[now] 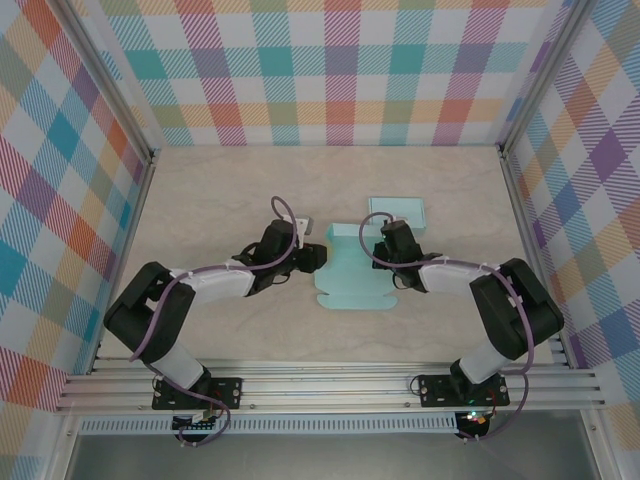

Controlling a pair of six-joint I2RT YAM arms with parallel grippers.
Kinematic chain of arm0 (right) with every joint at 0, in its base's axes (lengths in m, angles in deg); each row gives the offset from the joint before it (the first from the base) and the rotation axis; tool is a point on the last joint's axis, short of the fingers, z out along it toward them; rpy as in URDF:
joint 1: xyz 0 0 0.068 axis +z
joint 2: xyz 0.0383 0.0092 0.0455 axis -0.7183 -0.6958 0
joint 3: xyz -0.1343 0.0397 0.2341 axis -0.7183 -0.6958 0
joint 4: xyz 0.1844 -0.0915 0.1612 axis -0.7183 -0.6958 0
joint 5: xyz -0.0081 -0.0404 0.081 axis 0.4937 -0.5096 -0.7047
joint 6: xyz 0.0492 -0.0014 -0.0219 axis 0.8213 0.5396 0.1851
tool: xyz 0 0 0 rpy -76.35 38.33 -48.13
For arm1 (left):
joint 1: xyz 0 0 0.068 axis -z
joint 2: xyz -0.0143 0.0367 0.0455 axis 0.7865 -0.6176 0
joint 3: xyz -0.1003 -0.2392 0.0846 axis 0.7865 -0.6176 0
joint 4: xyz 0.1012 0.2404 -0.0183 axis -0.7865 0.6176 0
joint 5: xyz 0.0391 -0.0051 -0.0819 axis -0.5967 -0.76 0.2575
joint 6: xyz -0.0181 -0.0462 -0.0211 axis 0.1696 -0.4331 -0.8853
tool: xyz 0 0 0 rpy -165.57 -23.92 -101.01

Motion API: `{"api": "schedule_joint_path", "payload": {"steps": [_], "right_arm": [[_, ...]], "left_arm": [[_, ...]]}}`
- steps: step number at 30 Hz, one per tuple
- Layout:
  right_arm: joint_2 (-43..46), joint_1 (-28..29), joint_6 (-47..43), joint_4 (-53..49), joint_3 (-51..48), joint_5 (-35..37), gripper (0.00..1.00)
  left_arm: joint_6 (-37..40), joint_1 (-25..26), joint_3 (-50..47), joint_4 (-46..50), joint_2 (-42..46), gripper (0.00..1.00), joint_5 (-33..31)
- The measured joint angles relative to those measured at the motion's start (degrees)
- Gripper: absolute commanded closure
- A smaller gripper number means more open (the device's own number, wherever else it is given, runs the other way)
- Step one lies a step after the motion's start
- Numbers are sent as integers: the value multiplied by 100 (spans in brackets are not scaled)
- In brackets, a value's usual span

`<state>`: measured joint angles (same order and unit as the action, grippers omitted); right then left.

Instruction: Fold the paper box

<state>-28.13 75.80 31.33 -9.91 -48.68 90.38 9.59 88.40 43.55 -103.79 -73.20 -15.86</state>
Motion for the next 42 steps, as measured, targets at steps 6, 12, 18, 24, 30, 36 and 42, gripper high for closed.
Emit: {"api": "schedule_joint_path", "payload": {"steps": [6, 12, 18, 24, 30, 36, 42], "right_arm": [[-22, 0, 0, 0, 22, -39, 100], [-22, 0, 0, 2, 22, -101, 100], [-22, 0, -2, 7, 22, -170, 100], [-22, 0, 0, 15, 22, -219, 100], [-22, 11, -26, 26, 22, -323, 100], [-22, 52, -72, 24, 22, -339, 100], [-20, 94, -92, 11, 24, -273, 100]], "left_arm": [[520, 94, 0, -31, -4, 55, 87], [984, 101, 15, -22, -20, 56, 118], [1364, 101, 35, 11, -37, 59, 11], [1676, 105, 90, -223, -153, 61, -101], [1893, 149, 186, -560, -380, 63, -284], [2199, 326, 247, -649, -474, 64, -782], [2544, 660, 273, -920, -686, 78, -1923]]}}
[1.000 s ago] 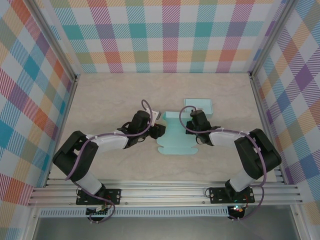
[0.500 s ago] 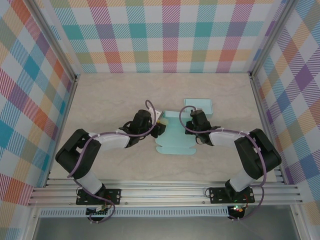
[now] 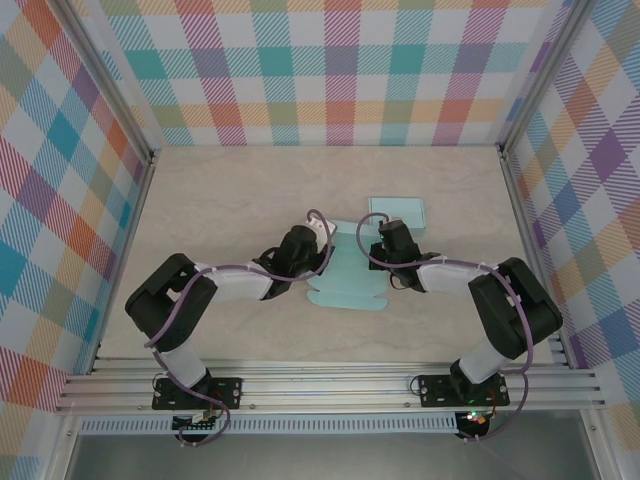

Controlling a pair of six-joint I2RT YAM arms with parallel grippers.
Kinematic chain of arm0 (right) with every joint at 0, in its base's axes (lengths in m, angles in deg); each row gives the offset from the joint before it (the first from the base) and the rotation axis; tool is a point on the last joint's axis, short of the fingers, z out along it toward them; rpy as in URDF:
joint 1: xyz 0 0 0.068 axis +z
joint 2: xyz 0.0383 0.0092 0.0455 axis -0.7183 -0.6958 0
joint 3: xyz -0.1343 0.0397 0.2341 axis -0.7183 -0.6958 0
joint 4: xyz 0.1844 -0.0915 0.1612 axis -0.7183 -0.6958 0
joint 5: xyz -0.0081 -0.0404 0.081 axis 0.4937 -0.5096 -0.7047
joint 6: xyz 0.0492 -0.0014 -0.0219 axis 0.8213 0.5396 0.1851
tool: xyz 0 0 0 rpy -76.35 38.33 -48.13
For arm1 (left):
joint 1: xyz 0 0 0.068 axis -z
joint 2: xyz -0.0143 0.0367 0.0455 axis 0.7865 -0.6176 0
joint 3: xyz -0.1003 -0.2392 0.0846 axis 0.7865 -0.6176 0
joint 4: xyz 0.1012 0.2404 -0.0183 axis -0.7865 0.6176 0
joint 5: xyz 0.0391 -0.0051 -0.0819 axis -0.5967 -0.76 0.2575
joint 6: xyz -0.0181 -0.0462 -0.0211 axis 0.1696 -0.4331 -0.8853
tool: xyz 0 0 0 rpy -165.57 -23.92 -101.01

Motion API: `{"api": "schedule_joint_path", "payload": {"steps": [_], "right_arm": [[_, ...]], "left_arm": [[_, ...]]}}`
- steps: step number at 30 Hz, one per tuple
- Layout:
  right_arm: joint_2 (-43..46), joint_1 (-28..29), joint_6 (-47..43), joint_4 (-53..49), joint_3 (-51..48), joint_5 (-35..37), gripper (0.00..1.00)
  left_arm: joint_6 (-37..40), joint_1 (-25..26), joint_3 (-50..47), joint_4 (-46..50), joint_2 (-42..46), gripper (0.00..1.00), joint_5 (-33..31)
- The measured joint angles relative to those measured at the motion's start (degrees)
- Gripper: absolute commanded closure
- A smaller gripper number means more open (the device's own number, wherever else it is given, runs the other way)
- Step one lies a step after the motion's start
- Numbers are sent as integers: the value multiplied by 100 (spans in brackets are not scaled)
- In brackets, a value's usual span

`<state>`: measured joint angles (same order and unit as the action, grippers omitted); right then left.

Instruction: Fold the paper box

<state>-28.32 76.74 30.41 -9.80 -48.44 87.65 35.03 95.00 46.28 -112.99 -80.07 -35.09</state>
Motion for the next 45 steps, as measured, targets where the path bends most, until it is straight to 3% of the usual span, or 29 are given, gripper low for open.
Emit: {"api": "schedule_joint_path", "payload": {"steps": [11, 19, 23, 31, 45], "right_arm": [[-2, 361, 422, -103, 127, 184, 100], [-225, 780, 1189, -315, 577, 466, 100], [-323, 863, 1508, -310, 640, 481, 100], [-562, 970, 1880, -352, 826, 417, 100], [-728, 966, 2133, -796, 1121, 413, 100]], "left_arm": [[-24, 413, 225, -319, -396, 81, -2151], [-850, 483, 844, 129, -737, 78, -3788], [-1578, 428, 1204, 813, -855, 78, -4199], [-2452, 245, 1226, 1318, -839, 76, -4041], [-1895, 15, -350, -17, 584, 49, -1915]]}}
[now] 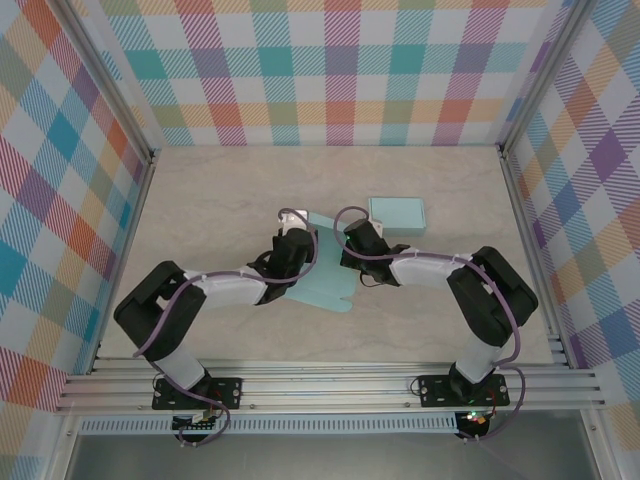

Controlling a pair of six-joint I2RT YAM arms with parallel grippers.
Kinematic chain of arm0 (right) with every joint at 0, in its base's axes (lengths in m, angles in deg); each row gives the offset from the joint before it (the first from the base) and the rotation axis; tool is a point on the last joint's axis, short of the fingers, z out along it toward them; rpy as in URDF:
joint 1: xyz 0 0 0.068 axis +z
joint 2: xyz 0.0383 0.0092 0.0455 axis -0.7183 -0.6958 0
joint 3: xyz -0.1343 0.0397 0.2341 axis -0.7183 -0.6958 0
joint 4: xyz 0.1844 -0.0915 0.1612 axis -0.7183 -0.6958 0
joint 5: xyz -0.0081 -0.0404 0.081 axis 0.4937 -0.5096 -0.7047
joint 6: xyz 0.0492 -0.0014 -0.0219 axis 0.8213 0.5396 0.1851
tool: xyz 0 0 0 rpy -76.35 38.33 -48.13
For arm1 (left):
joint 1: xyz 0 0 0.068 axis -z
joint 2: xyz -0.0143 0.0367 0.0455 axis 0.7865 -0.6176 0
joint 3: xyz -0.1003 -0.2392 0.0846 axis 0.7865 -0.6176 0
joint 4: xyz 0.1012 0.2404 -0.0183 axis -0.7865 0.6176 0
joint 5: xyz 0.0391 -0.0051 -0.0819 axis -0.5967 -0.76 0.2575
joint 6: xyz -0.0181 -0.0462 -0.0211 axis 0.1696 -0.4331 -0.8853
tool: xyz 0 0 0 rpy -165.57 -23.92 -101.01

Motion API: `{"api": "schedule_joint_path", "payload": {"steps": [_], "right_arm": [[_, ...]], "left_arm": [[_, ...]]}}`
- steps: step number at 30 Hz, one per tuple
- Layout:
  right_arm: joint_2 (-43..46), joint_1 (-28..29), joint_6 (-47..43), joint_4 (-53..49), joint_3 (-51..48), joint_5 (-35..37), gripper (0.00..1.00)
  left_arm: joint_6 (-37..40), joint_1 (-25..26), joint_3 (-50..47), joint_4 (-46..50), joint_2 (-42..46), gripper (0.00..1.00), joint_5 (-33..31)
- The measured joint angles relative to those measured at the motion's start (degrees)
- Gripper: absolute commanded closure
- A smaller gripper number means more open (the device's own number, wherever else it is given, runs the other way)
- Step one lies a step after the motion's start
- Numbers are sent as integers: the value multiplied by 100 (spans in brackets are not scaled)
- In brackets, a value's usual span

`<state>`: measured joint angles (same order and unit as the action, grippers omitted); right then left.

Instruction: Fold the paper box

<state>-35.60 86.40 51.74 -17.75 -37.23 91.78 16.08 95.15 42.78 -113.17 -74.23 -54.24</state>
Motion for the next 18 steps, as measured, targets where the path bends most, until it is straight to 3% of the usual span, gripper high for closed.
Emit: {"api": "schedule_joint_path", "payload": {"steps": [9, 18], "right_arm": [[7, 0, -2, -127, 55, -48, 100], [63, 11, -2, -251, 55, -136, 100]], "left_arm": [[636, -11, -131, 61, 236, 48, 96], [1091, -11, 568, 92, -529, 61, -800]]}}
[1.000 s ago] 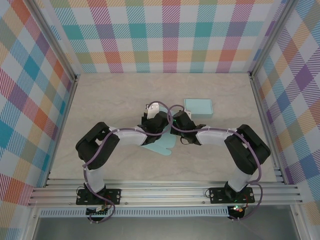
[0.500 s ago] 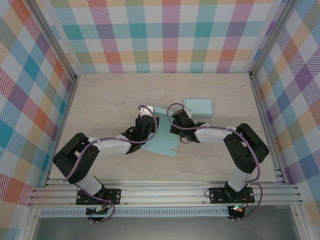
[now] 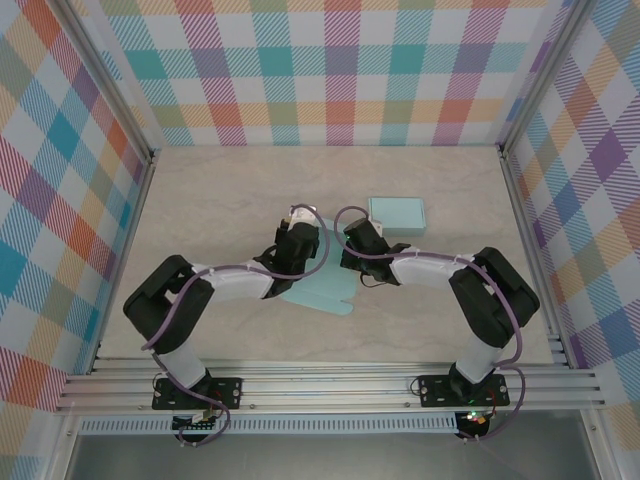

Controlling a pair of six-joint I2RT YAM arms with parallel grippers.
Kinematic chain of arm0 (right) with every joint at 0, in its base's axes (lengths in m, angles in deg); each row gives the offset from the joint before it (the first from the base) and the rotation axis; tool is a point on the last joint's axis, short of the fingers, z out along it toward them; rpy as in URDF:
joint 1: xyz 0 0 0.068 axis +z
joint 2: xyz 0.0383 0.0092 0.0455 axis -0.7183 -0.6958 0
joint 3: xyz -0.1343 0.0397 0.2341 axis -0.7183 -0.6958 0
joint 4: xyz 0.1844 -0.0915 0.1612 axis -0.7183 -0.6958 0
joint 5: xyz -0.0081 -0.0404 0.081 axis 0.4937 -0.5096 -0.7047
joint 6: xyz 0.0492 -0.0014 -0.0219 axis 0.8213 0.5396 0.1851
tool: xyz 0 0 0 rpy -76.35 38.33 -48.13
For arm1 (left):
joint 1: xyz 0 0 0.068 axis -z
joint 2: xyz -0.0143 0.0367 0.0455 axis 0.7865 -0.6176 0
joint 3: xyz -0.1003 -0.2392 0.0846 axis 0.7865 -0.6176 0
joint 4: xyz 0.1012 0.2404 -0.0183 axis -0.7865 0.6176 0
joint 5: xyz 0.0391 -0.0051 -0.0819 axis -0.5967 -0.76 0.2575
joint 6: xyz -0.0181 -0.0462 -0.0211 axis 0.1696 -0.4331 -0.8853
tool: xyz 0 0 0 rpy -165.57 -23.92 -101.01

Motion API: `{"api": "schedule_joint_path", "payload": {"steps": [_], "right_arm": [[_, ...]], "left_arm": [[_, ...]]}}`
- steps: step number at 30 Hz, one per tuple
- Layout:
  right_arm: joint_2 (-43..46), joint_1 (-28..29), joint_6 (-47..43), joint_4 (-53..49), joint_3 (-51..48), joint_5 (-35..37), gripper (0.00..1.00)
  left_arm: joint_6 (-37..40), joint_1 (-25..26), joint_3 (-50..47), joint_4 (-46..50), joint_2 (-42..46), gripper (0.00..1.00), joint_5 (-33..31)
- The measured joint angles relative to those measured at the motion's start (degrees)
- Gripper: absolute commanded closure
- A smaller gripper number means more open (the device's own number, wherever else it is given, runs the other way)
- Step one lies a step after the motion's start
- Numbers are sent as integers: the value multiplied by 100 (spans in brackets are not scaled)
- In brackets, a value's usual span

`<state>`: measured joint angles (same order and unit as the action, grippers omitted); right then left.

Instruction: Fold the paper box

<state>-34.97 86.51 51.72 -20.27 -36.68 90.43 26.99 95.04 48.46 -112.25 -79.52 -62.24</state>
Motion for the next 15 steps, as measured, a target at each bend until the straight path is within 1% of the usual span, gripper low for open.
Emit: {"api": "schedule_joint_path", "payload": {"steps": [1, 4, 8, 12, 13, 15], "right_arm": [[2, 2, 0, 0, 0, -7, 100], [2, 37, 0, 17, 0, -39, 100], [2, 76, 22, 66, 0, -92, 100], [0, 81, 24, 120, 0, -114, 100], [0, 81, 24, 118, 0, -116, 100], [0, 81, 22, 85, 13, -114, 100]], "left_arm": [[33, 0, 63, 2, -107, 63, -125], [42, 13, 304, 28, -431, 75, -470], [-144, 83, 640, 308, -723, 82, -1019], [-330, 181, 817, 634, -833, 82, -1469], [-382, 197, 850, 723, -833, 80, -1497], [-518, 205, 881, 824, -826, 74, -1458]]}}
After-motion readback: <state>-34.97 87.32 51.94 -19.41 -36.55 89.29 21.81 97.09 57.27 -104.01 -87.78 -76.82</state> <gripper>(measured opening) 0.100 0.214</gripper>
